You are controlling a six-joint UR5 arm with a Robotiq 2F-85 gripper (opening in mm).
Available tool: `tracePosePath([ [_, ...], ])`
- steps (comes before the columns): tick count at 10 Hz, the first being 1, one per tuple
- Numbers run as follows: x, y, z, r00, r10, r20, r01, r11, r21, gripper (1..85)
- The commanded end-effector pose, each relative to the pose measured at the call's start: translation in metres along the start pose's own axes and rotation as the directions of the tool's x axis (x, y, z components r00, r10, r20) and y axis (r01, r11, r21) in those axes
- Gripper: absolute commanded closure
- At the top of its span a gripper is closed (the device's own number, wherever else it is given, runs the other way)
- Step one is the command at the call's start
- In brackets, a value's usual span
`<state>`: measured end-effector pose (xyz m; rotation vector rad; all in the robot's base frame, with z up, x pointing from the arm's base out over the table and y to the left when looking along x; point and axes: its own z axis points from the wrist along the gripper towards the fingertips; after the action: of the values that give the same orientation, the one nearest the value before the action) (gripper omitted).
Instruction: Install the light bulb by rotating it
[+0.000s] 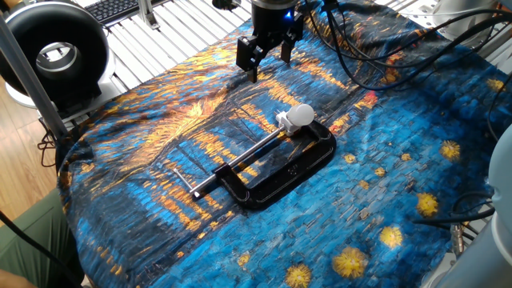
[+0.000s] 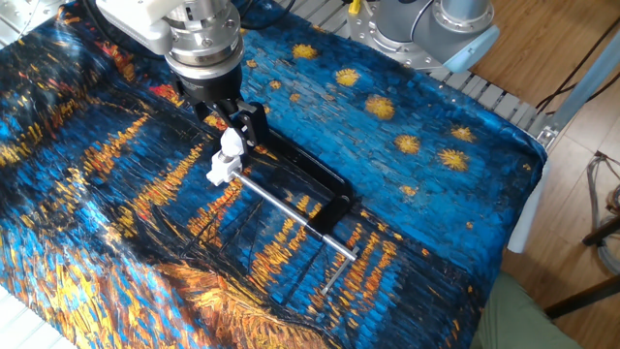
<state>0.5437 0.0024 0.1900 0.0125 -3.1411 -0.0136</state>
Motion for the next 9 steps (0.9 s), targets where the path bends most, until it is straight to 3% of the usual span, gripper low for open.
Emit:
tracePosePath([
  [1, -0.0186, -0.0133, -0.001, 0.988, -0.14, 0.063, 0.135, 0.988, 0.068, 84.3],
  [9, -0.0171, -0.0092, 0.0037, 0.988, -0.137, 0.075, 0.134, 0.99, 0.051, 84.3],
])
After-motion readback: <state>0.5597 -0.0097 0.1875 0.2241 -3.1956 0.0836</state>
